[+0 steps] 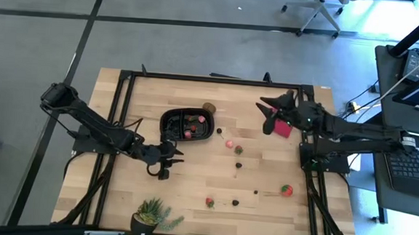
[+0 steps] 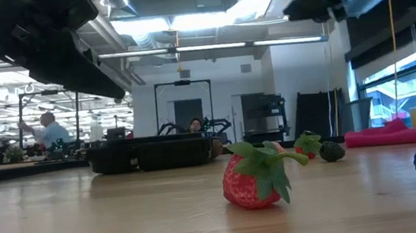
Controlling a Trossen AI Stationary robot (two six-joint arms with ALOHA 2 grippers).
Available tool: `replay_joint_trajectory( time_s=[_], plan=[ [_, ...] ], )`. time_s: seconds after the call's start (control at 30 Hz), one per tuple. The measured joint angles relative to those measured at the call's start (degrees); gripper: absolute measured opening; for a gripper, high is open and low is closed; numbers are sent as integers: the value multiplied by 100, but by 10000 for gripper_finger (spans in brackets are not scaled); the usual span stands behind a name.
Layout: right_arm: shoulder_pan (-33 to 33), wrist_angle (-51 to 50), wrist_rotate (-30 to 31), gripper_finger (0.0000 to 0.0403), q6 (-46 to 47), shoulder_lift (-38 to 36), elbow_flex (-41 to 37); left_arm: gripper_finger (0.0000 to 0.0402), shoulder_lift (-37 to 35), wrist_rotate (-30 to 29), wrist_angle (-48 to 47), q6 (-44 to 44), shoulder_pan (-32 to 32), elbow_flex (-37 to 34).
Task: Pick and placing Produce into tupperware
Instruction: Put the black cherry into the black bin
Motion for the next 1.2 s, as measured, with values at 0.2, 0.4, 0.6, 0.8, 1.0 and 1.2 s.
replay_joint_trajectory(
  time_s=[0.2, 0.4, 0.6, 0.8, 1.0, 1.2],
  plan=[
    [0, -1, 3, 142, -4, 514, 559, 95, 0, -40, -2, 1, 2, 0],
    [0, 47, 4, 142, -20, 640, 765, 85, 0, -40, -85, 1, 2, -2],
    [0, -114, -158, 146, -153, 653, 766, 75, 0, -43, -92, 1, 2, -2],
    [-1, -96, -297, 215, -302, 836, 766, 65, 0, -44, -111, 1, 2, -2],
    [1, -1, -295, 293, -328, 1062, 766, 55, 0, -44, -146, 1, 2, -2],
    [0, -56, -297, 310, 620, 1621, 766, 45, 0, -44, -155, 3, 2, -4]
  ],
)
